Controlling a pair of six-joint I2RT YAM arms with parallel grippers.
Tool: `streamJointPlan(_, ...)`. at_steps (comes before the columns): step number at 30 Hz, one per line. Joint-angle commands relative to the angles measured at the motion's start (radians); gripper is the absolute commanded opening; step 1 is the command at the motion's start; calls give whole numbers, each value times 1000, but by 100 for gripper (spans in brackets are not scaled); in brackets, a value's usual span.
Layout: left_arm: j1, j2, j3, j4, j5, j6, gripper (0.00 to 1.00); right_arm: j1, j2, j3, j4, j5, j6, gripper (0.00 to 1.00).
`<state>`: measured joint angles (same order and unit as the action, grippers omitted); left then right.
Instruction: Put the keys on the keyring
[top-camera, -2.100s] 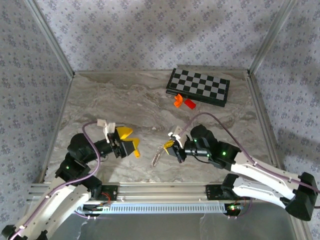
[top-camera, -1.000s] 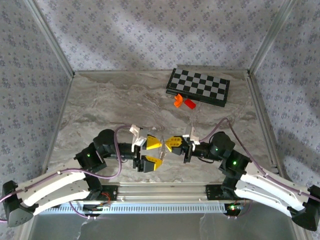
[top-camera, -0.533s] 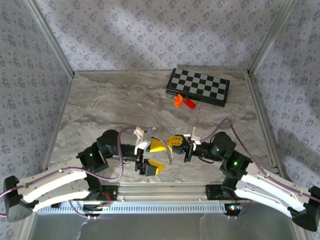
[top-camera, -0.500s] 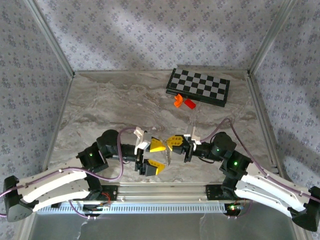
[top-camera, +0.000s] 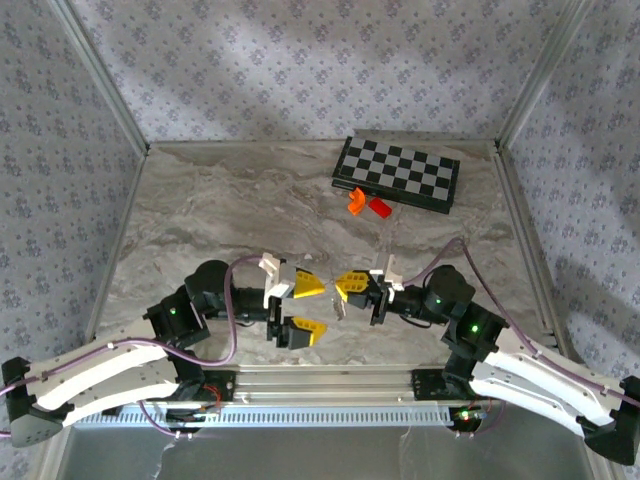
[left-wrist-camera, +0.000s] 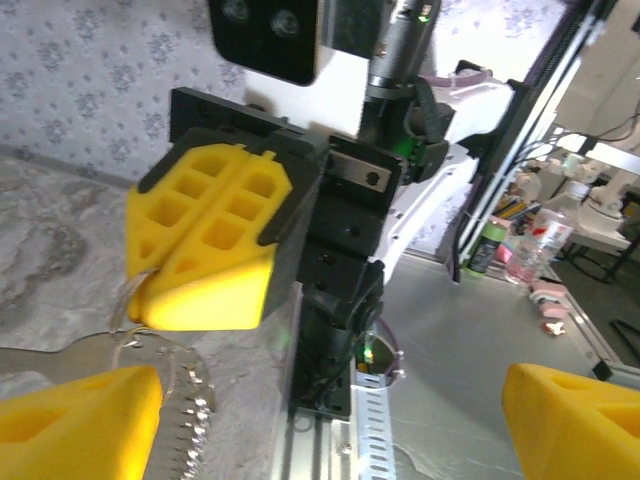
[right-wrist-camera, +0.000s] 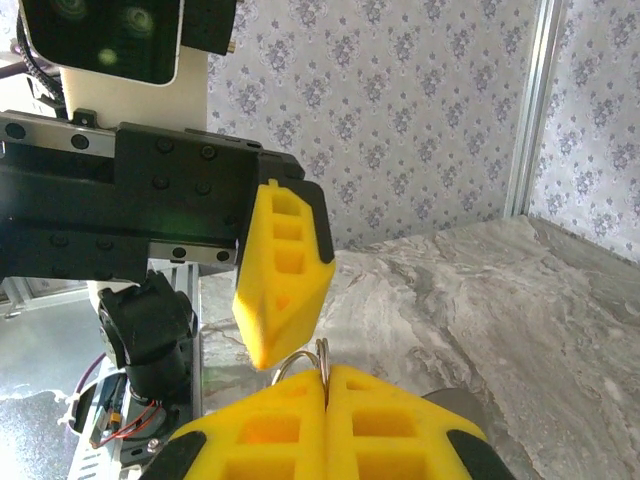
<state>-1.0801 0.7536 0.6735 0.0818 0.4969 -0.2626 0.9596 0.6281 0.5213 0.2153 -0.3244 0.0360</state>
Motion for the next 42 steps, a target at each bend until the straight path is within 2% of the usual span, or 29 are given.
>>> streamJointPlan(1, -6, -15, 36, -12, -69, 37, 89, -1, -19, 3, 17, 7, -12, 0)
streamJointPlan(6, -6, -8, 37, -5, -77, 45, 92, -1, -18, 8, 18, 5, -13, 0)
streamJointPlan(19, -6, 28, 58, 39, 53, 25, 93, -2, -6, 21, 9, 14, -12, 0)
streamJointPlan(26, -7, 51, 64, 59, 113, -1, 89, 0, -3, 20, 5, 30, -7, 0)
streamJointPlan(32, -24, 67, 73, 63, 123, 3, 88, 2, -7, 17, 1, 38, -5, 0)
streamJointPlan(36, -25, 37, 80, 13, 80, 28, 85, 3, -10, 17, 6, 31, -1, 0)
streamJointPlan(42, -24, -60, 74, -94, -116, 99, 74, 4, -11, 33, 16, -39, 25, 0)
